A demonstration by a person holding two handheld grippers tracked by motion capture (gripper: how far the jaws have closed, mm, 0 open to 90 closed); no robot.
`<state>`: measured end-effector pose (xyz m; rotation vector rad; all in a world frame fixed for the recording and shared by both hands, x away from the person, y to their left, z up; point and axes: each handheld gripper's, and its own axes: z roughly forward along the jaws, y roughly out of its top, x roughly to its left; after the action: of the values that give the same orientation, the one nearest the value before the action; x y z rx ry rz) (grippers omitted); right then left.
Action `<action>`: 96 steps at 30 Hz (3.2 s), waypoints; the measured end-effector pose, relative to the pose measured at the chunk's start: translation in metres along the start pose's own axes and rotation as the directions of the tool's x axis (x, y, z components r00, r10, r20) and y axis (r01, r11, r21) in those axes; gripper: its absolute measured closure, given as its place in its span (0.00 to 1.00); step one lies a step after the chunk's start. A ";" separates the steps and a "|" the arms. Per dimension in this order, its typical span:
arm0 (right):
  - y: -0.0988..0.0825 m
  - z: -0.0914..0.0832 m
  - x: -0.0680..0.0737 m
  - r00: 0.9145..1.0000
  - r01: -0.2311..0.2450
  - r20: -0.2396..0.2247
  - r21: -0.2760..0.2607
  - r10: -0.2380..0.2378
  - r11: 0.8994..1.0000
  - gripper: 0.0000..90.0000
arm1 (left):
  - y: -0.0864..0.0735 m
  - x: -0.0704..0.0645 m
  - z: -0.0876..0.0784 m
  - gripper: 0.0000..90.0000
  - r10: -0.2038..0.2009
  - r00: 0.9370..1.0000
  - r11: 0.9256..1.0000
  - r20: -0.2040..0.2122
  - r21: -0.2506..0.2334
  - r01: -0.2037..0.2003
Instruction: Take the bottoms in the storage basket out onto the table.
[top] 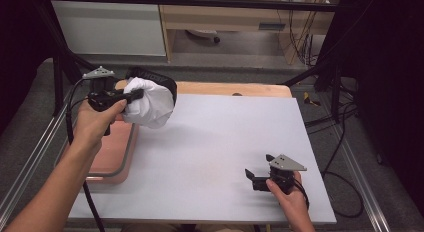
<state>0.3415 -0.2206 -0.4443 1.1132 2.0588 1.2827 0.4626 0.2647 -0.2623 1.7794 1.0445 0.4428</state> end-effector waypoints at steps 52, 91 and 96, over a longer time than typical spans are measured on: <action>0.000 -0.001 -0.001 1.000 -0.002 0.002 0.002 0.002 1.000 0.06 | -0.005 -0.041 0.055 0.82 0.011 0.996 0.999 0.093 0.037 -0.014; 0.000 -0.001 -0.001 1.000 -0.001 0.001 0.002 0.001 1.000 0.06 | -0.012 -0.065 0.079 0.82 -0.009 0.986 0.999 0.168 0.053 0.000; 0.000 -0.001 -0.001 1.000 -0.004 0.003 0.003 0.004 1.000 0.07 | -0.018 -0.065 0.084 0.82 -0.011 0.986 0.998 0.166 0.067 0.000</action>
<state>0.3412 -0.2220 -0.4442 1.1203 2.0582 1.2791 0.4764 0.1664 -0.3052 1.8383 0.9558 0.2536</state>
